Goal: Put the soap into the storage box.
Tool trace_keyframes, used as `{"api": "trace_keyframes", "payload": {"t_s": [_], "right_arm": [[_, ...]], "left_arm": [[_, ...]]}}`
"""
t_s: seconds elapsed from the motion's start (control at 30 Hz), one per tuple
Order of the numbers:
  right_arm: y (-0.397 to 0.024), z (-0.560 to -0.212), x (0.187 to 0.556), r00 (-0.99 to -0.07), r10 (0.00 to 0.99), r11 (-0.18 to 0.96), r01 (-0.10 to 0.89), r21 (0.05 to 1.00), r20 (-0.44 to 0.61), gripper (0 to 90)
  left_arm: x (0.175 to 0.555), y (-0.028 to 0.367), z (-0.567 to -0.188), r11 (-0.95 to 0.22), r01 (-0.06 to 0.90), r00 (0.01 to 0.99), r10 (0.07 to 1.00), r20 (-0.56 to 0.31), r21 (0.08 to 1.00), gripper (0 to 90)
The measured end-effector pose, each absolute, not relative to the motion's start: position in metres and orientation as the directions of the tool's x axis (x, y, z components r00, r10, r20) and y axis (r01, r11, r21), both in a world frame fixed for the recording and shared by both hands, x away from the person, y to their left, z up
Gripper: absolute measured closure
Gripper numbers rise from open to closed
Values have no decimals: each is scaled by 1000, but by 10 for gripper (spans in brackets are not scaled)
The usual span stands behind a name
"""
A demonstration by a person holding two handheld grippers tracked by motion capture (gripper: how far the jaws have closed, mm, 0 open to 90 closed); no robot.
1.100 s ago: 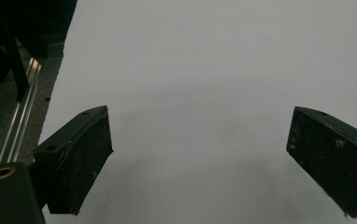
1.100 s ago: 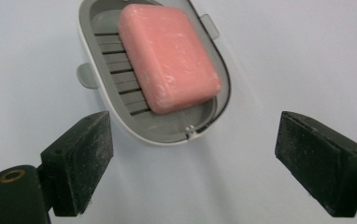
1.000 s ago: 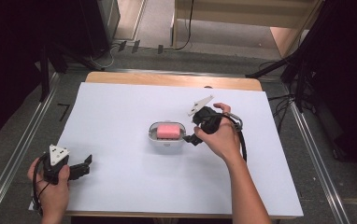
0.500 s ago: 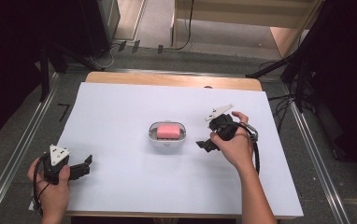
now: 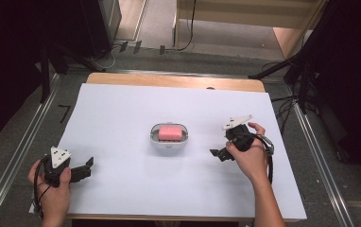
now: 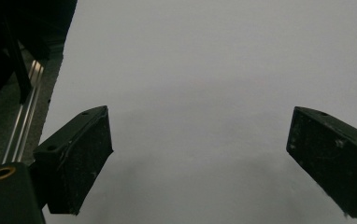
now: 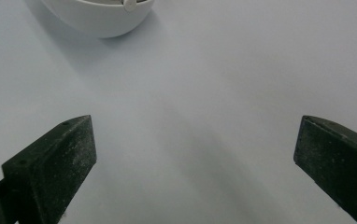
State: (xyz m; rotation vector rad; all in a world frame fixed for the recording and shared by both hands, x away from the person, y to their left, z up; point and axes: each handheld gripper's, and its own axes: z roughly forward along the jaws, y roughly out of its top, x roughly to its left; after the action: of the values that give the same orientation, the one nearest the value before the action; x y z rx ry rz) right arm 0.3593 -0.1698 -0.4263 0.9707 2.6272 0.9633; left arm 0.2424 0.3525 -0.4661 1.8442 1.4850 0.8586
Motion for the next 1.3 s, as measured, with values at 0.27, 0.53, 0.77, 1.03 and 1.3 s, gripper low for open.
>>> {"api": "trace_keyframes", "payload": {"t_s": [0.27, 0.53, 0.77, 1.03, 1.3], "right_arm": [[-187, -433, 348, -745, 665, 538, 528, 657, 54, 0], [-203, -440, 336, -725, 687, 515, 535, 670, 51, 0], [-223, -450, 325, -689, 722, 469, 554, 687, 62, 0], [-243, -459, 311, -649, 758, 417, 561, 715, 67, 0], [-260, -469, 295, -595, 800, 345, 565, 749, 80, 0]], "left_arm": [[242, 352, -466, -185, 582, 161, 981, 111, 792, 73], [242, 352, -466, -186, 582, 161, 981, 112, 792, 73], [242, 352, -466, -187, 582, 161, 980, 113, 791, 74], [242, 352, -466, -187, 583, 161, 980, 114, 791, 74], [242, 351, -466, -190, 581, 161, 980, 117, 792, 74]]}}
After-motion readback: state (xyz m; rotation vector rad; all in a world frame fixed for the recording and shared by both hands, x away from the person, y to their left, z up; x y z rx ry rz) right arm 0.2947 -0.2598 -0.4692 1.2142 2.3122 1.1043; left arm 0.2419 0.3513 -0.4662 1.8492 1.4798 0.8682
